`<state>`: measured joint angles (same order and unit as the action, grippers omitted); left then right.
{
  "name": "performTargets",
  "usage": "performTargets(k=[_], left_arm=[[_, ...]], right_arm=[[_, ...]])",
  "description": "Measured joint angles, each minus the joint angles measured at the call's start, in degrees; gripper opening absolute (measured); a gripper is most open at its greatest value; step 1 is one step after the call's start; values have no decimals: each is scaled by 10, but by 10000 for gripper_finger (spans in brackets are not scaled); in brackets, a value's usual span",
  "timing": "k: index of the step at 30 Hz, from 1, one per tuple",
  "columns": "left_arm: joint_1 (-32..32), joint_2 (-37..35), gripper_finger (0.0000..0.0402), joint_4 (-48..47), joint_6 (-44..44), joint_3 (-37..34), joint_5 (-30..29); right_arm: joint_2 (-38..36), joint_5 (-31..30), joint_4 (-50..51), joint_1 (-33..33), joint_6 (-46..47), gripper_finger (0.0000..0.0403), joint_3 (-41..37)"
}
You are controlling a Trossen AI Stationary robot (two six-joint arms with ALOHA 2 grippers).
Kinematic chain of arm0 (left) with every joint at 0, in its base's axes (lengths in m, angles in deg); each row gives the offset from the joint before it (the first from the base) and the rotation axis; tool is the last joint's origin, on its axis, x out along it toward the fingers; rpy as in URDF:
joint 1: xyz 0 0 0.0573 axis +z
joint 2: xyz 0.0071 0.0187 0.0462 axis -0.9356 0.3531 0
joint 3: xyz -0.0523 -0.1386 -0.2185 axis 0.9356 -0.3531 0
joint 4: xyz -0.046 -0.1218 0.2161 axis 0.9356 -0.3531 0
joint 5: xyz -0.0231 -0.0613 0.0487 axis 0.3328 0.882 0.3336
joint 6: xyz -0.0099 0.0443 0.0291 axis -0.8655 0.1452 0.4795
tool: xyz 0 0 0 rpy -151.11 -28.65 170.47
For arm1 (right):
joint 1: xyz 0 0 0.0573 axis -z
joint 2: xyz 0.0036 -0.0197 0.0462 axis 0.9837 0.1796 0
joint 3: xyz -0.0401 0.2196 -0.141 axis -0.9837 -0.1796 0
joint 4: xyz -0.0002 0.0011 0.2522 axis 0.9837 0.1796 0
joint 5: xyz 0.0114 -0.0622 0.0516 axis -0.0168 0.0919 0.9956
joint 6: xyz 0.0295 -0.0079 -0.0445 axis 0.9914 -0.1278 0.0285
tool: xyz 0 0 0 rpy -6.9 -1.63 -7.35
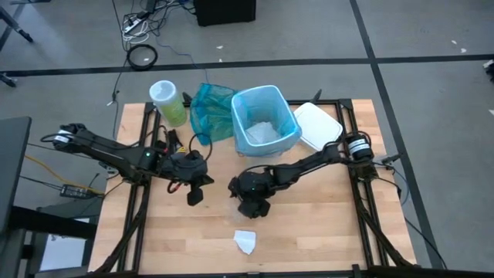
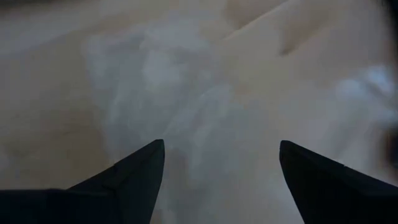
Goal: Place trash/remove bag and relplace
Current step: Put the clear plastic into the white trash bin
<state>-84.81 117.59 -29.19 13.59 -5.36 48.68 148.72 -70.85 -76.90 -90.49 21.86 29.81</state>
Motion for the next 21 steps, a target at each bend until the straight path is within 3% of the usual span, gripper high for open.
performTargets(k=[6,10,15,21], left_arm=[[0,-17,14,4,7,0,-3],[0,-21,14,1,7,0,-3],[0,-21,14,0,8,0,-3],[0,-21,14,-3,17,0,-4]], right_arm=[[23,34,14,1,53,300,2],[23,31,78,2,89,270,1],[24,30,138,2,101,177,1],[24,30,157,4,120,24,1]])
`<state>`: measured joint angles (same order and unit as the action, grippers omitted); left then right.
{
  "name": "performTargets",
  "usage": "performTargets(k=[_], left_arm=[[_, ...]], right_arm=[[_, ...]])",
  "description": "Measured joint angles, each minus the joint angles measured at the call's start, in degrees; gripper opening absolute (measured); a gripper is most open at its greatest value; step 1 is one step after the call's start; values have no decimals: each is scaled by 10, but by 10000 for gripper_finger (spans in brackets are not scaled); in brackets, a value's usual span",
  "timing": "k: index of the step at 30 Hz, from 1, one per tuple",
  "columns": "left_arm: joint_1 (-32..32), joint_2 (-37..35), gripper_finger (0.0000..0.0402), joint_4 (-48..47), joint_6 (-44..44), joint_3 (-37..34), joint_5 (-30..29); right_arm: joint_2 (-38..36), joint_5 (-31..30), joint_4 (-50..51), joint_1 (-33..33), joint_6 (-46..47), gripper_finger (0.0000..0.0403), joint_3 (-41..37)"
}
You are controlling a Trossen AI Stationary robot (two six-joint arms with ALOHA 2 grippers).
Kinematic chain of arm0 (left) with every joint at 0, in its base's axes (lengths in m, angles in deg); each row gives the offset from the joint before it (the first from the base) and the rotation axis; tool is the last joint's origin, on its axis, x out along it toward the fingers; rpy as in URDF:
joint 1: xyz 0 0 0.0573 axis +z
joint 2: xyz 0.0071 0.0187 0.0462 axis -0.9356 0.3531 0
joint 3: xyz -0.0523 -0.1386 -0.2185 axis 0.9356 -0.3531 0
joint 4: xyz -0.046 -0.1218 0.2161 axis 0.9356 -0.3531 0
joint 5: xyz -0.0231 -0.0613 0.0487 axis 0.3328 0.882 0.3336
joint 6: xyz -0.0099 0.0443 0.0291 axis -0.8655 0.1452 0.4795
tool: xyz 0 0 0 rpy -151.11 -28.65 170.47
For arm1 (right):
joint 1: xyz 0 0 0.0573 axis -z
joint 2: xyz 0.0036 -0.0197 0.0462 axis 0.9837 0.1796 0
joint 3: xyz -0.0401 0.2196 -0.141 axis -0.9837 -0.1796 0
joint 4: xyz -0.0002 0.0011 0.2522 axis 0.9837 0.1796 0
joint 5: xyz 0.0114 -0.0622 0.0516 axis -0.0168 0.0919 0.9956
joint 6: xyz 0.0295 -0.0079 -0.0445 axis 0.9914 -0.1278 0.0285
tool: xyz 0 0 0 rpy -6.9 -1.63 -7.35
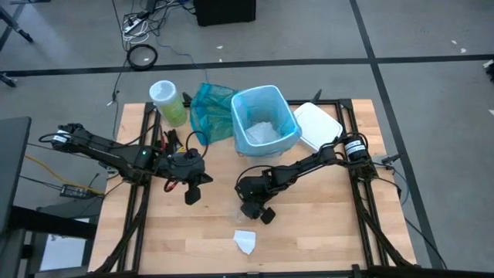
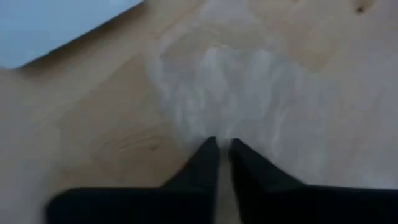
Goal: Place trash/remove bag and relplace
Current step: Put the clear plastic into the white trash bin
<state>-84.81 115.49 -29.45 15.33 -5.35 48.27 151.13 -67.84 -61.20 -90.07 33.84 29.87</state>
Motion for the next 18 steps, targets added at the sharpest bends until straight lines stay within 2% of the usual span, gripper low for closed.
performTargets(k=[1,9,15,18], left_arm=[[0,0,14,0,5,0,0],[0,0,14,-23,7,0,-1],[0,-1,14,-29,21,0,-3],[0,-1,14,-29,32,0,-4]], right_arm=[[0,0,0,0,4,13,0],[-24,-8,12,1,24,1,-2],[-80,-82,71,3,24,0,-3],[-112,-96,111,5,24,0,-2]])
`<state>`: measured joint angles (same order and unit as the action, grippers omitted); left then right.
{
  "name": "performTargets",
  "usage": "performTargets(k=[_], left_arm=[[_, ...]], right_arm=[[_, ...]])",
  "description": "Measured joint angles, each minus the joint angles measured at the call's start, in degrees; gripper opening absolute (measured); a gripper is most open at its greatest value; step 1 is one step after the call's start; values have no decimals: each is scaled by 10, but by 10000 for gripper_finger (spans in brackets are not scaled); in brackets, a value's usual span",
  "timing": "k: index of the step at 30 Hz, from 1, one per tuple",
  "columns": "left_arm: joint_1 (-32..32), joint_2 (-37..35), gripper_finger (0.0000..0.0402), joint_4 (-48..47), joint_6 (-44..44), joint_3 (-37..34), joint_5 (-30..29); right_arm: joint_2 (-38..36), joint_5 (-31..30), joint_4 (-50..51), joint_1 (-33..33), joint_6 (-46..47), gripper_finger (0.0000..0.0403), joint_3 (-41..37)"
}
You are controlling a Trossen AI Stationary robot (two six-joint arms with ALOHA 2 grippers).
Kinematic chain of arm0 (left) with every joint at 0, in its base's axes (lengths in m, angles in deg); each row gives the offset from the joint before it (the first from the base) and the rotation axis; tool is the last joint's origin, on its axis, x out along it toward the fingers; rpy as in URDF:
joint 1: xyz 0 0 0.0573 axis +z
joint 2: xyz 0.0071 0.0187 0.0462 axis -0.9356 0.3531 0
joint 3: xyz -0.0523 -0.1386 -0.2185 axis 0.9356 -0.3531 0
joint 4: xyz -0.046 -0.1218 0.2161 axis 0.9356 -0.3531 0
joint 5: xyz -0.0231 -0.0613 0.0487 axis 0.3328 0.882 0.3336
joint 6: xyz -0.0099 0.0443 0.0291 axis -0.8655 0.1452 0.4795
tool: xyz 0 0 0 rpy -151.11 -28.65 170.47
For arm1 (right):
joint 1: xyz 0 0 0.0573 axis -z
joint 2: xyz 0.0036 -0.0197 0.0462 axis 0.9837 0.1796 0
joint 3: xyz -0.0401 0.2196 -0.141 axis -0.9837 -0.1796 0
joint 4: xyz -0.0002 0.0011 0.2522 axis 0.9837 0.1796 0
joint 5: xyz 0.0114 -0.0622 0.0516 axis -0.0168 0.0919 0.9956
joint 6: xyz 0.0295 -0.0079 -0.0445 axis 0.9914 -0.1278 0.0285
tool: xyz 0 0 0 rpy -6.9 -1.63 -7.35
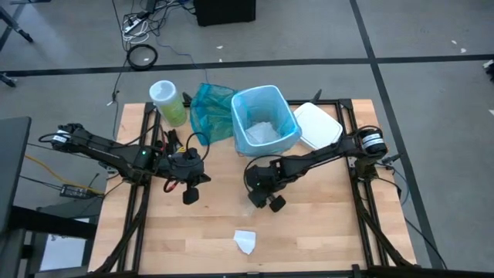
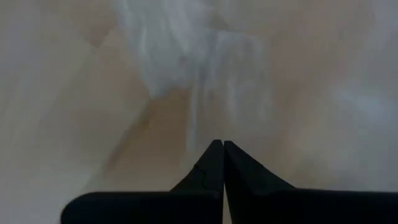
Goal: Place trash/remove bag and relplace
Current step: Put the clear plastic into the white trash bin
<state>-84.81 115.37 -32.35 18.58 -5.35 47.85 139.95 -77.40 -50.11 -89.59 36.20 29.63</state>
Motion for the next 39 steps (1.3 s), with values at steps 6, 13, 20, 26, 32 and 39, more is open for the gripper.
performTargets(k=[6,13,20,26,32,39], left_arm=[[0,0,14,0,7,0,-13],[0,0,14,0,8,0,-18],[0,0,14,-1,15,0,-18],[0,0,14,-1,14,0,-18],[0,0,14,-2,17,0,-19],[0,0,14,-3,18,0,-20]], right_arm=[[-69,-14,56,-6,0,0,0],[-98,-7,47,-6,-69,34,1],[-36,45,6,-1,-91,169,1],[11,48,-28,1,-87,245,1],[30,49,-57,13,-88,241,1],[30,44,-60,39,-92,219,1]])
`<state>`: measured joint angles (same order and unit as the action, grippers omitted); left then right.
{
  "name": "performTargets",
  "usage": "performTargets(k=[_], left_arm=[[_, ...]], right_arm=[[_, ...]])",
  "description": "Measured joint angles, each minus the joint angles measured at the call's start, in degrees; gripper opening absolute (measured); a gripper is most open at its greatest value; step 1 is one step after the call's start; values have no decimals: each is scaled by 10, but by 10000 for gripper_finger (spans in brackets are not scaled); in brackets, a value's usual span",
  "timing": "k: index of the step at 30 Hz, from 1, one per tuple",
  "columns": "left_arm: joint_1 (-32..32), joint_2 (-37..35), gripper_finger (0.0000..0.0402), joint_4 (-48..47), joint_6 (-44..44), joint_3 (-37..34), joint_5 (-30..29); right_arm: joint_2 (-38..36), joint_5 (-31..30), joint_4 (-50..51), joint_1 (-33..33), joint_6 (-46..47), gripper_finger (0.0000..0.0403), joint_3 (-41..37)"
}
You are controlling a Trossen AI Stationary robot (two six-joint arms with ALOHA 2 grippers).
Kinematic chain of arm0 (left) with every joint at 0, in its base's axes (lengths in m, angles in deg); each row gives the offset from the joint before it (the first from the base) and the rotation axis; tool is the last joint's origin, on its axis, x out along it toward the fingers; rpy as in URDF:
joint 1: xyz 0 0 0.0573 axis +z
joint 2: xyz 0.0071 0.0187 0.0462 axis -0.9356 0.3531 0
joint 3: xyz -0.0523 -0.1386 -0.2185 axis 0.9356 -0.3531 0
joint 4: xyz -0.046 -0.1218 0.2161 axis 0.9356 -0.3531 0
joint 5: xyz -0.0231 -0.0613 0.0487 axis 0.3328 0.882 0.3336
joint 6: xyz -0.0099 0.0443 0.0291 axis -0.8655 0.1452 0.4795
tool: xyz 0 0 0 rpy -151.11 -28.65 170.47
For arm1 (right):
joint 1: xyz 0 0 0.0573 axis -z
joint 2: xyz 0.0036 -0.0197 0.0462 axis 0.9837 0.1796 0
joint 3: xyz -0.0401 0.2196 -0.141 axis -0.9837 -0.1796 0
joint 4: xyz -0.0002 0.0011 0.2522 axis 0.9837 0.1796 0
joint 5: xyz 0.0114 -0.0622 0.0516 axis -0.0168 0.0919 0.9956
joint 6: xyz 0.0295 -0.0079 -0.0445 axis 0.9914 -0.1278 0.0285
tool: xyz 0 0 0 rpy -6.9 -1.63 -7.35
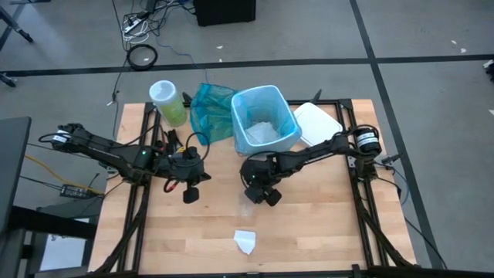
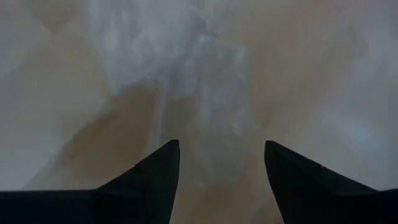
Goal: Place trash/remove bag and relplace
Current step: Put the clear plastic into the white trash bin
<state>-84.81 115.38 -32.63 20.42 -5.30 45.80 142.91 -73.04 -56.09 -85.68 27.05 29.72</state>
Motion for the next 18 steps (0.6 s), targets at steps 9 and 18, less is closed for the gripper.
performTargets(k=[9,18], left_arm=[[0,0,14,0,0,0,0],[0,0,14,1,-2,0,0]], right_arm=[[0,10,0,5,-14,221,-1],[0,5,2,3,-43,218,-15]])
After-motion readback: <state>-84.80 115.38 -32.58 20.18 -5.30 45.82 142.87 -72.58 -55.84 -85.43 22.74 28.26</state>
